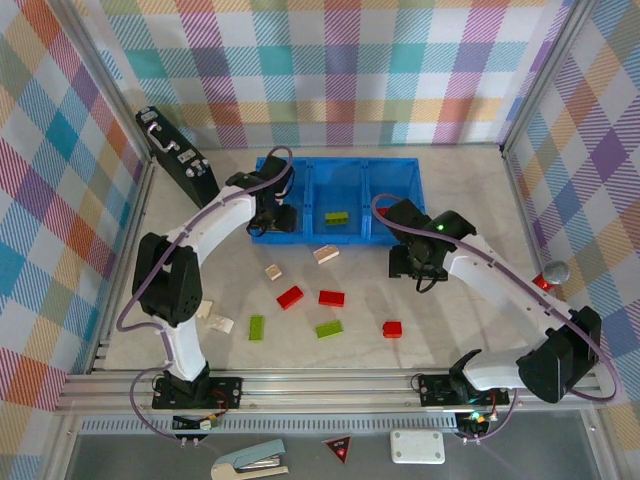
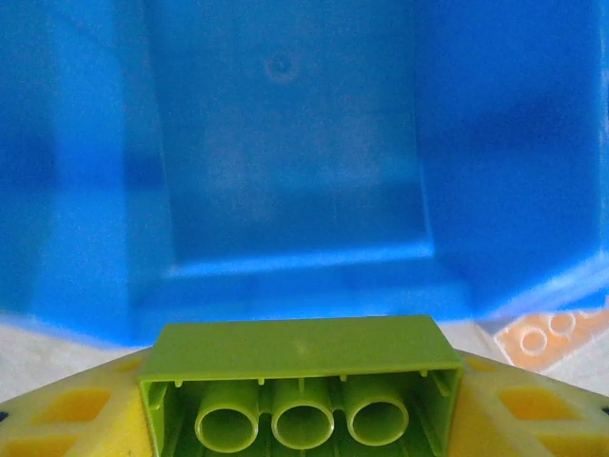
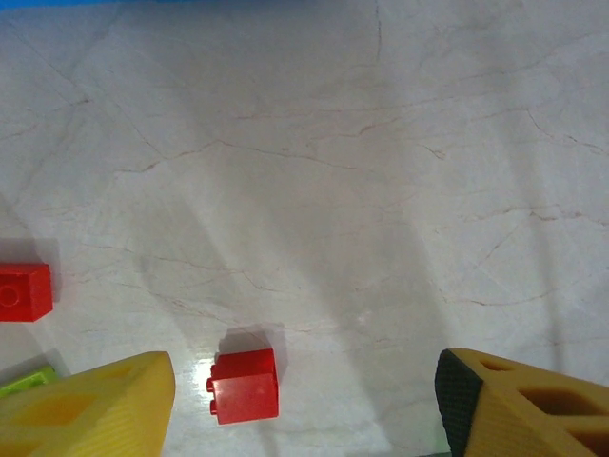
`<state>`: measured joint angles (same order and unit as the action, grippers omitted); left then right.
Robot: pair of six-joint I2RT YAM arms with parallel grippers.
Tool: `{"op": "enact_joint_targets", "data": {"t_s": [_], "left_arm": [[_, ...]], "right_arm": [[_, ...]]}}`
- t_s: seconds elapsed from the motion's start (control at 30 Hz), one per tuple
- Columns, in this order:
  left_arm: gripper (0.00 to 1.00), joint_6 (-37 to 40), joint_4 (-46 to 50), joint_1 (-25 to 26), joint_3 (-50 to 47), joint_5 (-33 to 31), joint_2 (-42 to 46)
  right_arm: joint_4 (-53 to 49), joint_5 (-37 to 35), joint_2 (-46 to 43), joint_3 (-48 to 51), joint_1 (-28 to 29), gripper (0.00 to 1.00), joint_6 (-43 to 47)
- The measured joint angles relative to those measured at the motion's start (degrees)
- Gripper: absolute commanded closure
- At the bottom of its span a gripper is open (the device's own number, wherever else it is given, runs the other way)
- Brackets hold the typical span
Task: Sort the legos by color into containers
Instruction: Pick up the lego from the center of the table, then place the lego in the container.
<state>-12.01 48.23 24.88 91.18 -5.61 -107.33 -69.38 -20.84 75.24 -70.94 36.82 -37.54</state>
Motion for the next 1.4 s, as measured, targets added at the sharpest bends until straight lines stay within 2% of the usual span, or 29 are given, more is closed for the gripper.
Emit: {"op": "enact_joint_targets", "data": {"t_s": [0.6,1.03,1.4], "left_arm": [[0.41,1.4,3.3,-3.0,21.1,2.1,-19.5],[0.4,1.4,4.2,-4.5,28.8,3.6,-28.3],[0.37,1.3,4.4,-4.9,32.2,3.7,-31.7]], "right_arm": [[-3.3,-1.2,-1.9,0.1,0.0,0.26,-1.5],[-3.4,-1.2,-2.1,1.5,0.0,0.26,-1.7],[-3.3,-1.2,-2.1,1.5,0.0,0.26,-1.7]]}}
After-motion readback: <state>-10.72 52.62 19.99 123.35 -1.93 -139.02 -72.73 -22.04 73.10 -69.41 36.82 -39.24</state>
